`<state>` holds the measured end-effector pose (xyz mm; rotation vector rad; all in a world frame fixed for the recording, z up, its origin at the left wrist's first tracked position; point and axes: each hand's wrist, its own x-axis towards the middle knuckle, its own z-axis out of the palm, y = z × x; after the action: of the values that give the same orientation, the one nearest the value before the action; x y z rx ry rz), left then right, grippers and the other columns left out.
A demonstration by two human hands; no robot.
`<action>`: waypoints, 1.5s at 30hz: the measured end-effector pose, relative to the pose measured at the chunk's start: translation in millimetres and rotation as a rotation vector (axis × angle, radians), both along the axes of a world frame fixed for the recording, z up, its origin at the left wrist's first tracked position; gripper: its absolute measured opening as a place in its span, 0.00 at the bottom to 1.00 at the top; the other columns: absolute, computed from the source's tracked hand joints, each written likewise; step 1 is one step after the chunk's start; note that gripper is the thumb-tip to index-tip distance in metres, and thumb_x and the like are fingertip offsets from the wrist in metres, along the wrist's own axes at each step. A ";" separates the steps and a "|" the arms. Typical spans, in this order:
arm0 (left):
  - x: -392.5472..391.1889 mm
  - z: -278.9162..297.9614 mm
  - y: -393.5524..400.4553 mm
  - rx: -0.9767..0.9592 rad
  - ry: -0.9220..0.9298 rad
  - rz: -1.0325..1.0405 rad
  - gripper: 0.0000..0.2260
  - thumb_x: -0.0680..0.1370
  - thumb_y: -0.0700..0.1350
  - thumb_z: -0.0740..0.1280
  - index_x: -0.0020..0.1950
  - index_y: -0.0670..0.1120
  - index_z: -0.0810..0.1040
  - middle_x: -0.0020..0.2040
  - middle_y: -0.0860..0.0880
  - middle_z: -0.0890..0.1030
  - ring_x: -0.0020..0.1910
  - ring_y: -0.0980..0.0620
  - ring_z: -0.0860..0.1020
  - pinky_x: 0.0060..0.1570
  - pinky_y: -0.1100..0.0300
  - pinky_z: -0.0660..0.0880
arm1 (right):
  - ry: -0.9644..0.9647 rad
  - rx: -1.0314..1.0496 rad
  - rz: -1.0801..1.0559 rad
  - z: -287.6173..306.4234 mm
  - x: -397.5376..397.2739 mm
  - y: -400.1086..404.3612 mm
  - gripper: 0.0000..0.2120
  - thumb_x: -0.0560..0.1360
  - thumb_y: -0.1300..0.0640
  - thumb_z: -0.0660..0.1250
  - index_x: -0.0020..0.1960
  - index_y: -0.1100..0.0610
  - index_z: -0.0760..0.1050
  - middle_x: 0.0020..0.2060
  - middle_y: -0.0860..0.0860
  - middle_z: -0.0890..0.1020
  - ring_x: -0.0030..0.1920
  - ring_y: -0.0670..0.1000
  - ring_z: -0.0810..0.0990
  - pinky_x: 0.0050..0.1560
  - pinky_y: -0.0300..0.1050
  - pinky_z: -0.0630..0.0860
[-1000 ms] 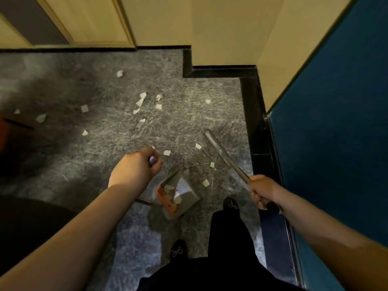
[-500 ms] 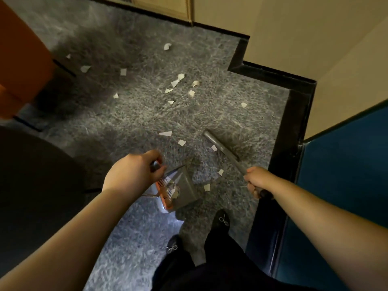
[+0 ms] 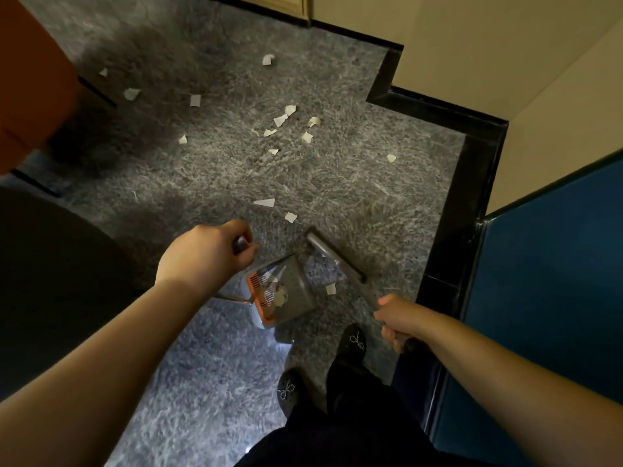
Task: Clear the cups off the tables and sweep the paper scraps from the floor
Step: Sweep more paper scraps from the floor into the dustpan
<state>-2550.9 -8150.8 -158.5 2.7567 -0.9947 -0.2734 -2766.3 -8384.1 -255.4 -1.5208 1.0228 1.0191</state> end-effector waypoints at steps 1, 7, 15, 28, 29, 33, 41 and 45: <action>-1.5 -0.1 3.1 -0.011 -0.001 -0.004 0.07 0.73 0.55 0.72 0.45 0.53 0.79 0.34 0.48 0.82 0.34 0.42 0.81 0.31 0.55 0.76 | 0.001 -0.014 0.003 2.3 -1.8 10.3 0.21 0.81 0.64 0.54 0.72 0.69 0.59 0.29 0.57 0.74 0.24 0.52 0.73 0.22 0.40 0.72; -5.3 -3.4 25.2 -0.025 0.013 -0.008 0.09 0.74 0.56 0.71 0.46 0.52 0.79 0.35 0.47 0.82 0.35 0.42 0.81 0.32 0.53 0.78 | 0.043 0.162 -0.269 15.0 -2.9 68.9 0.16 0.83 0.60 0.54 0.70 0.59 0.62 0.19 0.53 0.70 0.22 0.50 0.67 0.25 0.41 0.64; -11.6 -6.1 50.6 -0.043 0.033 -0.007 0.07 0.74 0.55 0.71 0.46 0.54 0.78 0.34 0.48 0.81 0.35 0.42 0.80 0.31 0.54 0.76 | 0.039 0.310 -0.640 39.5 -16.9 95.4 0.16 0.83 0.61 0.55 0.70 0.52 0.63 0.22 0.51 0.66 0.17 0.44 0.63 0.18 0.31 0.61; 11.9 11.5 119.5 -0.142 0.049 0.341 0.08 0.75 0.57 0.68 0.48 0.54 0.77 0.42 0.49 0.84 0.42 0.41 0.81 0.38 0.55 0.74 | -0.157 0.053 -0.649 63.7 23.3 99.3 0.16 0.82 0.61 0.57 0.69 0.54 0.63 0.23 0.53 0.69 0.16 0.45 0.64 0.19 0.31 0.62; 18.7 14.1 120.8 -0.144 0.044 0.360 0.08 0.75 0.57 0.68 0.49 0.54 0.77 0.42 0.49 0.84 0.43 0.41 0.81 0.38 0.56 0.74 | -0.173 0.047 -0.646 63.6 31.8 96.9 0.16 0.82 0.62 0.57 0.69 0.54 0.63 0.24 0.53 0.69 0.16 0.45 0.64 0.19 0.31 0.62; 51.3 21.8 121.5 -0.168 0.046 0.403 0.08 0.75 0.56 0.69 0.48 0.53 0.79 0.42 0.47 0.84 0.44 0.42 0.81 0.41 0.53 0.76 | -0.205 0.059 -0.639 56.3 71.4 79.5 0.16 0.82 0.61 0.56 0.68 0.52 0.62 0.27 0.53 0.66 0.16 0.45 0.63 0.19 0.31 0.62; 150.4 23.8 88.7 -0.115 0.087 0.447 0.06 0.75 0.54 0.70 0.46 0.53 0.78 0.40 0.47 0.80 0.41 0.45 0.79 0.40 0.54 0.75 | -0.175 0.059 -0.505 31.3 183.1 17.5 0.14 0.82 0.62 0.55 0.67 0.54 0.63 0.28 0.53 0.66 0.15 0.44 0.63 0.19 0.30 0.62; 200.6 22.0 59.2 -0.068 0.124 0.443 0.08 0.76 0.54 0.70 0.48 0.51 0.78 0.40 0.47 0.79 0.41 0.46 0.77 0.41 0.54 0.76 | -0.102 0.050 -0.398 19.8 242.7 -15.1 0.15 0.82 0.62 0.55 0.68 0.52 0.62 0.28 0.53 0.66 0.15 0.45 0.63 0.20 0.30 0.63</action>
<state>-2350.3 -8091.6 -136.5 2.7629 -0.3404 -0.3241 -2523.6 -8399.2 -235.6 -1.2489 1.1601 0.6752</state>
